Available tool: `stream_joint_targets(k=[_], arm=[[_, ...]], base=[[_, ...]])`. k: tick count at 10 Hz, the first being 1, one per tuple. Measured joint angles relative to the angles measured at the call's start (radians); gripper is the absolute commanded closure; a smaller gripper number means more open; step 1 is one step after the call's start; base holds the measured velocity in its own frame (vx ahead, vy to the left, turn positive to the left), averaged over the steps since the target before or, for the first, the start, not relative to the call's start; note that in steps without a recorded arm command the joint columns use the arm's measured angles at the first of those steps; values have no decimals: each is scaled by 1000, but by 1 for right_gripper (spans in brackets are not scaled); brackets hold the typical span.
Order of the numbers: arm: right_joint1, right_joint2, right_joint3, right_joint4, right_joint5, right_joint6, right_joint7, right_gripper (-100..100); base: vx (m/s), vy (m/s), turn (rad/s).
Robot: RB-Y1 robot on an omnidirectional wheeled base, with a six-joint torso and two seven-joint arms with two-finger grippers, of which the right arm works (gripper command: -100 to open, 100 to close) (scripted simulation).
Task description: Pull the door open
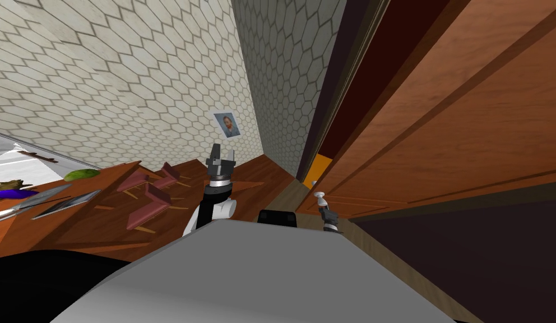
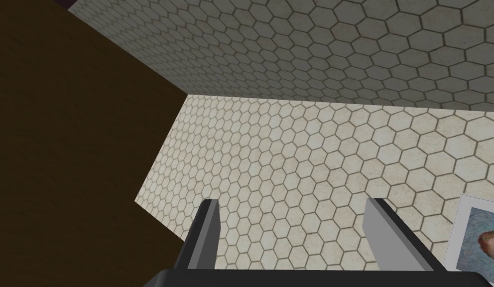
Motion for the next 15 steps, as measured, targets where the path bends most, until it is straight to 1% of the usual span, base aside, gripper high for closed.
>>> stream_joint_targets(k=[1,2,4,5,6,7,8,13,14,15], arm=[[4,-2,-2,-17,-3,15,4,-100],[6,-6,-7,-14,-6,24,5,-100],[36,-39,-22,-38,-29,62,-17,-100],[49,-50,-26,-52,-37,77,-27,-100],[52,-62,-28,-53,-43,85,-40,-100],[59,-68,-30,-62,-47,89,-46,-100],[62,-71,-34,-59,-49,93,-47,100],[63,-71,-35,-54,-50,96,-46,100],[63,-71,-35,-54,-50,96,-46,-100],[63,-75,-34,-56,-47,95,-46,-100]], base=[[-2,-31,-29],[48,49,-25],[78,97,-25],[71,65,-4],[34,33,7],[16,-16,-21],[8,-21,1],[-2,-2,0],[-97,-26,106],[-183,-89,117]])
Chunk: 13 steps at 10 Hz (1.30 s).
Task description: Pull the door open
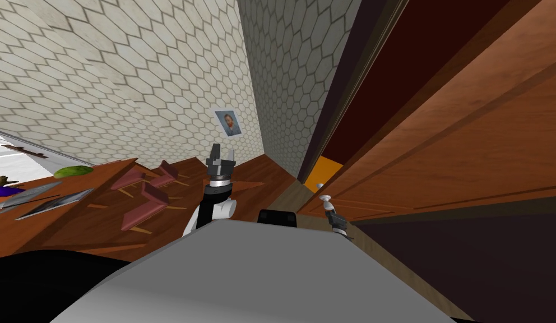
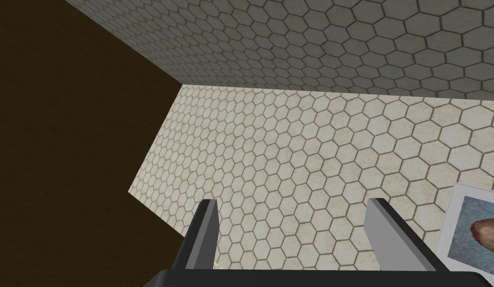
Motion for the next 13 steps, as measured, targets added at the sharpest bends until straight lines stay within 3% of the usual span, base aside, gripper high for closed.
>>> stream_joint_targets(k=[2,3,5,8,10,13], arm=[[-26,-3,15,32,16,-29,-13,-100],[-29,-2,25,37,25,-45,-16,-100],[-19,-8,37,22,35,-48,-18,-100],[-59,-3,62,94,57,-104,-40,-100],[-29,-3,58,34,57,-82,-21,-100],[-47,-4,68,64,67,-112,-34,-100]], base=[[-229,-76,105],[-250,-27,106],[-149,-53,45],[-79,-33,50],[-61,-21,46],[-50,-22,18]])
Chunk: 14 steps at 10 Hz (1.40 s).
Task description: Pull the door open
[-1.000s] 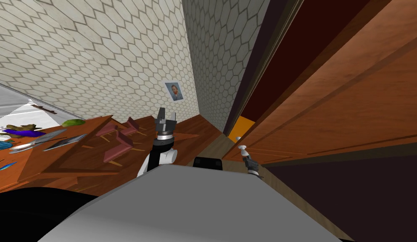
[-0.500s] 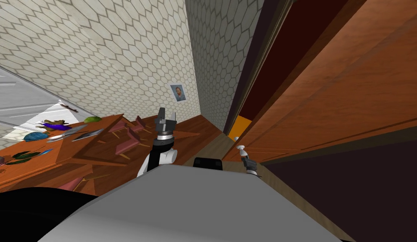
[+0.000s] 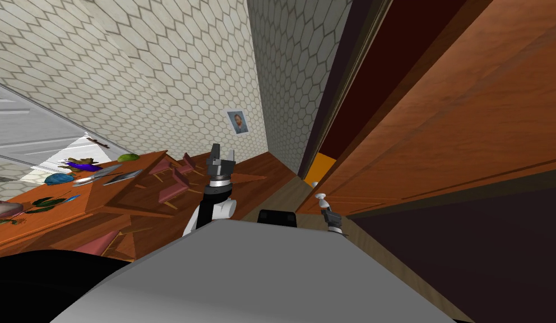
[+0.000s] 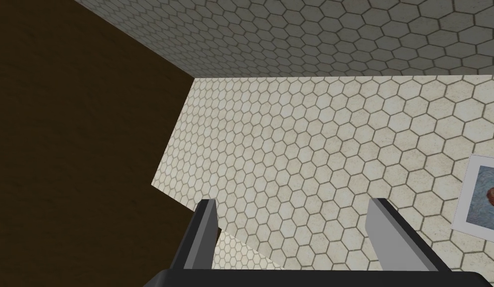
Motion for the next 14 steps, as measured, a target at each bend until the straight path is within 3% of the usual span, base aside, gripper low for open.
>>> stream_joint_targets(k=[4,8,12,14], arm=[[8,0,7,-19,7,-1,5,-100],[-19,-2,13,26,11,-19,-11,-100],[-2,3,12,2,12,-19,1,-100],[-8,0,15,11,14,-23,-4,-100]], base=[[-58,-17,24],[-8,-5,9],[-7,-5,-1],[-31,-4,15]])
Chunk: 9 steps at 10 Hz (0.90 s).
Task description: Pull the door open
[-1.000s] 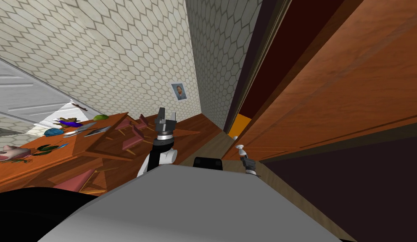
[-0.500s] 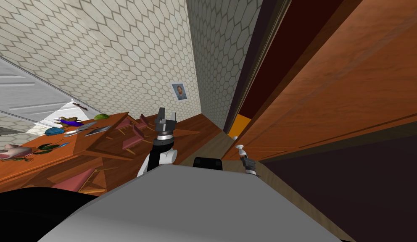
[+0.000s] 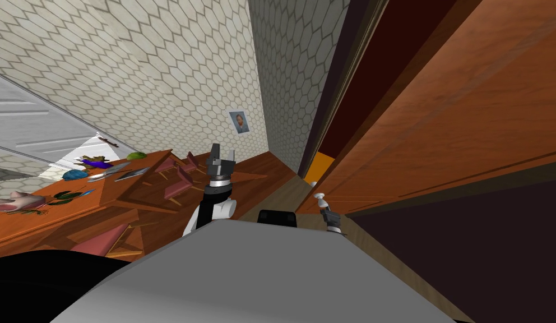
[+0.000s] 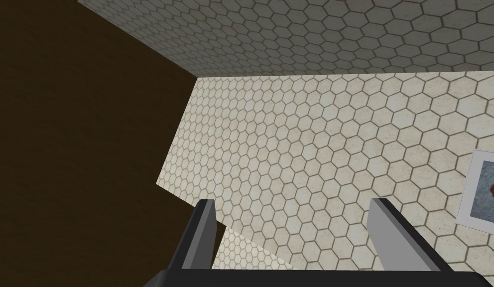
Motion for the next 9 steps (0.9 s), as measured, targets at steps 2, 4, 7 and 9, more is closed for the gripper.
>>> stream_joint_targets(k=[2,4,7,9], arm=[[-9,0,1,8,1,-1,-4,-100],[10,1,-2,-21,-1,11,6,-100],[0,3,-1,-5,0,5,4,-100],[4,-4,0,-8,0,6,-2,-100]], base=[[-9,-6,-2],[5,7,0],[-3,1,5],[4,-4,-5]])
